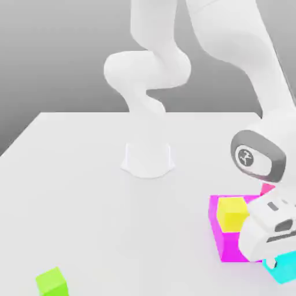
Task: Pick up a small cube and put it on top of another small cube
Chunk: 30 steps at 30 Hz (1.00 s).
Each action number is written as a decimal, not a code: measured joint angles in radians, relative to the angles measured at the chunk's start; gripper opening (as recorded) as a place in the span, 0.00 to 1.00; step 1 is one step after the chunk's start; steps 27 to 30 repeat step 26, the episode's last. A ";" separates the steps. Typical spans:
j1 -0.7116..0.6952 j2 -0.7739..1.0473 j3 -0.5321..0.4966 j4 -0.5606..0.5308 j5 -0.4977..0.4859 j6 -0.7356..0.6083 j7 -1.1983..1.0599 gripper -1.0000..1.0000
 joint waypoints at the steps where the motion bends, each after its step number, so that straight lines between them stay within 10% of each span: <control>1: -0.027 -0.012 -0.020 -0.004 0.018 -0.006 0.010 0.00; 15: -0.382 -0.046 -0.322 -0.050 0.249 0.036 0.165 0.00; 16: -0.399 -0.014 -0.333 -0.042 0.261 0.061 0.170 1.00; 30: -0.413 -0.094 -0.349 -0.041 0.259 -0.021 0.186 1.00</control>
